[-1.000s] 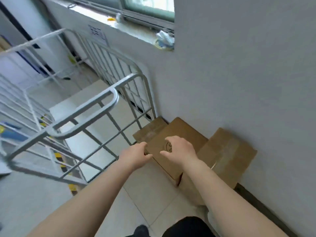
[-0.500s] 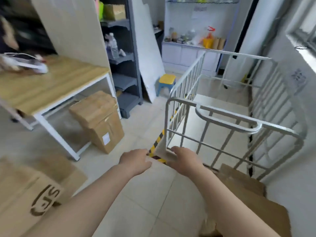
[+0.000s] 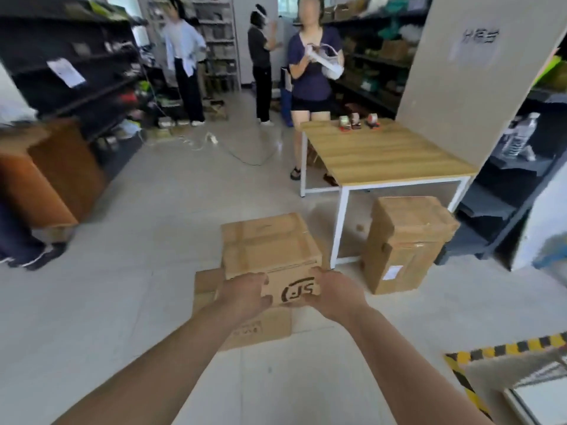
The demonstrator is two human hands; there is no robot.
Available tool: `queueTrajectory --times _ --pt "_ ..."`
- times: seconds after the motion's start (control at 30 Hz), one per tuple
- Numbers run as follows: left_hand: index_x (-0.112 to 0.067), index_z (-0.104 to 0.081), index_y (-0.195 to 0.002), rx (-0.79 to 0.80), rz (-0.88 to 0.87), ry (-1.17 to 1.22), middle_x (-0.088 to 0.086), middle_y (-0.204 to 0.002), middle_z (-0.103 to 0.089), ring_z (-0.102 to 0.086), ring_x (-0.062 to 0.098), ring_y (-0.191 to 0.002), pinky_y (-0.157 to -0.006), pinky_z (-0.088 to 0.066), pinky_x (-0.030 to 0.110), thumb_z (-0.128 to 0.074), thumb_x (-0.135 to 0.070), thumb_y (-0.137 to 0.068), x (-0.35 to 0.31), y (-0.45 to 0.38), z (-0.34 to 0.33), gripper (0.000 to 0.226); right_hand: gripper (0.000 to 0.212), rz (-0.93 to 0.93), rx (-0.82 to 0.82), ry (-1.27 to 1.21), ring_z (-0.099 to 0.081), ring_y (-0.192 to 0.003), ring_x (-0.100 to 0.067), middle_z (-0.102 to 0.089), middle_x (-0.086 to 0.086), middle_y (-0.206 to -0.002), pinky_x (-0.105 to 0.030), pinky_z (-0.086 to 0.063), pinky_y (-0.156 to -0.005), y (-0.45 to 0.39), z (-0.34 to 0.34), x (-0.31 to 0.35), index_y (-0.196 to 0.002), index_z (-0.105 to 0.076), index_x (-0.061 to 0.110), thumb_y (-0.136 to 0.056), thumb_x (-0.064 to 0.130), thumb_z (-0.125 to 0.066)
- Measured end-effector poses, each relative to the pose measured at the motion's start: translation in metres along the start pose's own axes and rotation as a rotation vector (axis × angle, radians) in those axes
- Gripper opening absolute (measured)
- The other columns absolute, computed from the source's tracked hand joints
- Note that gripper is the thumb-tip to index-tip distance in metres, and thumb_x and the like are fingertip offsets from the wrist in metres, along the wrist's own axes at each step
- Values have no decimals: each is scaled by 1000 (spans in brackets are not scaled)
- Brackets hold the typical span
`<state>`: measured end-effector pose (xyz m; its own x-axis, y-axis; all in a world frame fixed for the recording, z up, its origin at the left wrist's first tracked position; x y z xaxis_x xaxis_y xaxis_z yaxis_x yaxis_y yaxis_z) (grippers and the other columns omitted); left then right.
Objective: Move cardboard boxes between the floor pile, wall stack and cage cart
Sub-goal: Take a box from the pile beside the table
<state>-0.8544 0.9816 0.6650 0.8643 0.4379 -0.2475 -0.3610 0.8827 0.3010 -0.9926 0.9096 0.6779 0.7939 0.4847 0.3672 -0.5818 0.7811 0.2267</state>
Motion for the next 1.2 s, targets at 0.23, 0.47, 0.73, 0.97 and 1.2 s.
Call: queueTrajectory --times 0.23,0.47,0.73,0.97,1.2 --pt "-28 -49 -125 -49 213 76 -7 -122 -55 -54 13 -111 -87 -39 23 -42 -34 -95 188 30 30 32 52 192 59 18 -55 -115 -18 -58 2 -126 -32 -48 -87 -60 -59 171 -137 -41 23 -90 41 -54" --pt "-28 -44 -133 -7 320 154 -8 -130 -55 -56 13 -114 -91 -43 26 -46 -39 -94 294 34 7 41 55 285 188 59 -54 -117 -17 -55 3 -132 -33 -48 -89 -99 -131 260 -141 -39 25 -91 44 -52" --pt "-29 -46 -131 58 370 199 -10 -126 -56 -55 10 -113 -90 -43 24 -48 -40 -92 360 -31 6 40 53 259 319 88 -53 -117 -16 -52 4 -132 -36 -48 -92 -185 -175 297 -138 -41 23 -90 42 -54" --pt "-30 -48 -127 59 419 241 -12 -123 -57 -55 9 -111 -86 -41 21 -47 -41 -92 405 -111 33 37 58 196 374 13 -52 -118 -13 -48 6 -138 -29 -46 -89 -279 -187 311 -142 -38 23 -90 43 -53" --pt "-31 -49 -125 115 445 324 -11 -123 -57 -57 11 -109 -90 -43 23 -48 -39 -92 448 -176 42 34 57 81 409 -43 -53 -117 -14 -50 6 -135 -32 -45 -95 -351 -197 321 -140 -41 25 -88 43 -54"
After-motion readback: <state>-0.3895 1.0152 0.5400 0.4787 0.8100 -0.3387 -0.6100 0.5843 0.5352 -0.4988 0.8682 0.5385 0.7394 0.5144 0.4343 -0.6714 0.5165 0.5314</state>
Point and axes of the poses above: each hand's wrist, its own y-axis away from the middle knuckle, its own z-axis out of the back of the hand, x = y × z, the point moved 9 cm from there along -y, towards the middle knuckle
